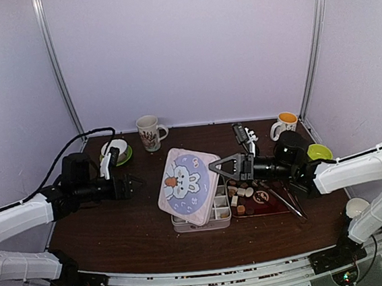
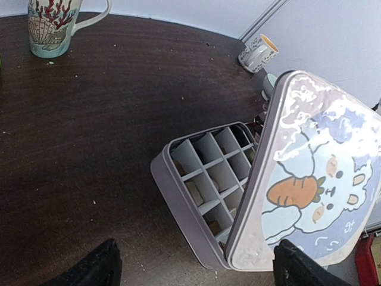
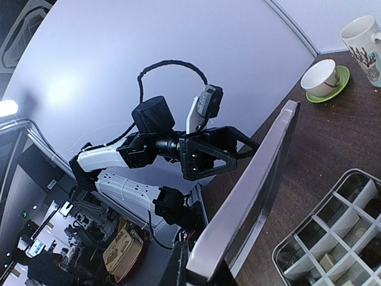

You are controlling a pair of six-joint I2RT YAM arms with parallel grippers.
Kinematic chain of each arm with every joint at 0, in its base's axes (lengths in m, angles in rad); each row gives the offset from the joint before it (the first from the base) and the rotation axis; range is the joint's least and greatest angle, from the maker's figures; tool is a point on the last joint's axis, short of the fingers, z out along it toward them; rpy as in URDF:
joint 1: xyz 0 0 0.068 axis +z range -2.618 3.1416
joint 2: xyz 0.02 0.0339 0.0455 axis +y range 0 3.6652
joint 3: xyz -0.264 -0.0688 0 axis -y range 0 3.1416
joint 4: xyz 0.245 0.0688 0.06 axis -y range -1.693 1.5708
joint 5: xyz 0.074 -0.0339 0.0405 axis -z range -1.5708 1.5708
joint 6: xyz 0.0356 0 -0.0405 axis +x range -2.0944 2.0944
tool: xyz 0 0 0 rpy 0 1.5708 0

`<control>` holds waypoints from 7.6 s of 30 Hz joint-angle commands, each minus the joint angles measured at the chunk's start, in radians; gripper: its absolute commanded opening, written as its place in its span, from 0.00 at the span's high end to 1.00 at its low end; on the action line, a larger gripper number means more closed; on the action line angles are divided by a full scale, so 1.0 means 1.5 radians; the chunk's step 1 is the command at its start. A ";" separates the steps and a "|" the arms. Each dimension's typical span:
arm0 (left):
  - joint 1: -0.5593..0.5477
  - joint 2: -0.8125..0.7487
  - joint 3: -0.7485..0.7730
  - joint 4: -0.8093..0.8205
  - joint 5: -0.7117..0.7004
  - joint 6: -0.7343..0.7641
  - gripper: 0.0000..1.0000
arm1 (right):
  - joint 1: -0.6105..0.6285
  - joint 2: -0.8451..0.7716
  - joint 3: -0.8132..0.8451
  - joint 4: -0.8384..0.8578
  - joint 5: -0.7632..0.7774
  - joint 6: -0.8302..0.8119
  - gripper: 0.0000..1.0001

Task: Pack the chocolate
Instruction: Place the box lid on the packing box, then adjust the box lid on the packing box.

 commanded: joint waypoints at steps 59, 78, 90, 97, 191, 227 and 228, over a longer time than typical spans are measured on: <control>-0.111 0.300 -0.018 0.221 0.048 0.053 0.02 | -0.116 0.210 -0.076 0.199 -0.065 0.042 0.94; -0.158 0.332 -0.049 0.321 0.087 0.116 0.07 | -0.151 0.253 -0.023 0.125 -0.092 0.035 0.90; -0.175 0.348 -0.033 0.331 0.077 0.079 0.06 | -0.174 0.250 0.031 -0.017 -0.086 -0.021 0.86; -0.179 0.349 -0.005 0.285 0.062 0.077 0.07 | -0.186 0.242 0.072 -0.139 -0.077 -0.074 0.80; -0.366 0.021 -0.004 -0.036 -0.308 0.170 0.02 | -0.171 -0.220 0.119 -0.693 0.288 -0.322 0.00; -0.374 0.307 -0.025 0.228 -0.357 0.261 0.04 | -0.060 0.170 0.254 -0.636 0.223 -0.239 0.00; -0.374 0.308 -0.024 0.228 -0.357 0.261 0.04 | -0.060 0.173 0.254 -0.634 0.220 -0.236 0.00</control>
